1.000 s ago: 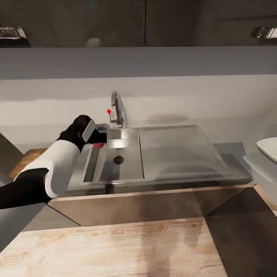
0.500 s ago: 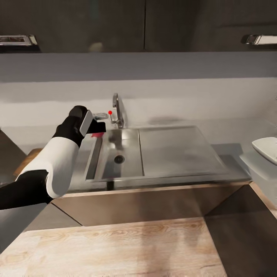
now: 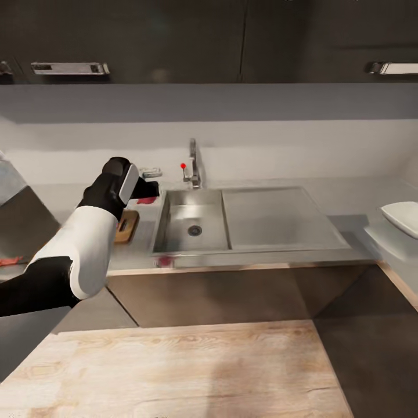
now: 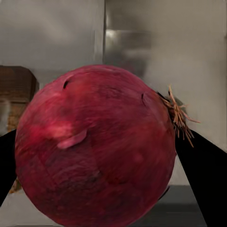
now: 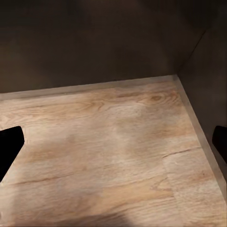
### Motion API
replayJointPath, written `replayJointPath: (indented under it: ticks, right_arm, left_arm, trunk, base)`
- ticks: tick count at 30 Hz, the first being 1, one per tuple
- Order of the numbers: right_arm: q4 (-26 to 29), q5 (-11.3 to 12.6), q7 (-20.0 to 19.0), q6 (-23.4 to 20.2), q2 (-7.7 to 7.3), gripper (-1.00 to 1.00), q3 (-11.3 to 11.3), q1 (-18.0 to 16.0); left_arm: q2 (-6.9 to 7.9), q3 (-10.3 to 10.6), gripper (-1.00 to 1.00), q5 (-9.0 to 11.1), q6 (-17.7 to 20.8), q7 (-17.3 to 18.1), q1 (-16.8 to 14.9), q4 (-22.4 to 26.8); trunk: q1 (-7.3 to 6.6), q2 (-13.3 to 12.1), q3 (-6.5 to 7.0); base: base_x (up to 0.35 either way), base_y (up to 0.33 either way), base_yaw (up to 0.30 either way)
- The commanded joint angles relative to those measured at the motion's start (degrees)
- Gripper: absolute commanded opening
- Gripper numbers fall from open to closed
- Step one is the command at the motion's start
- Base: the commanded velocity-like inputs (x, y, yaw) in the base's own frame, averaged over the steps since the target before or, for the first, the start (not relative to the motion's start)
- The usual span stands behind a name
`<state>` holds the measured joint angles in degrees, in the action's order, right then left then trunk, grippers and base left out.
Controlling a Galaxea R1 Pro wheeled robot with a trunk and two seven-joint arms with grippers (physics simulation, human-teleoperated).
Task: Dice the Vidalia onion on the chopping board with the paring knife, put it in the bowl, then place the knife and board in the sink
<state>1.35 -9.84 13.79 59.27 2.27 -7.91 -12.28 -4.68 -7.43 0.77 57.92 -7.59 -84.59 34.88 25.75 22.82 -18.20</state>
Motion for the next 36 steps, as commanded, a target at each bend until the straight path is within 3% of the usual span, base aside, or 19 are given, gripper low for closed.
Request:
replayJointPath:
  ticks: [1,19,32,36]
  right_arm:
    - [0.0,-0.6,0.3,0.1,0.01,1.0,-0.4,0.0]
    - [0.0,-0.6,0.3,0.1,0.02,1.0,-0.4,0.0]
    - [0.0,-0.7,0.3,0.1,-0.07,1.0,-0.4,0.0]
    - [0.0,-0.7,0.3,0.1,-0.07,1.0,-0.4,0.0]
  left_arm:
    - [-0.07,-0.3,-1.0,0.1,0.2,-0.2,0.0,0.1]
    - [0.01,-0.3,-1.0,0.1,0.2,-0.2,0.0,-0.9]
    - [-1.32,0.5,-1.0,0.0,-0.2,0.2,0.0,-10.9]
    - [-1.43,0.5,-1.0,-0.1,-0.3,0.2,0.0,-11.9]
  trunk:
    - [0.03,0.1,-0.02]
    - [0.03,0.1,1.14]
    - [0.03,0.1,1.17]
    - [0.03,0.1,1.17]
  base:
    - [-0.021,0.298,0.187]
    - [0.004,0.306,0.185]
    - [0.022,0.061,0.008]
    - [0.0,0.0,0.0]
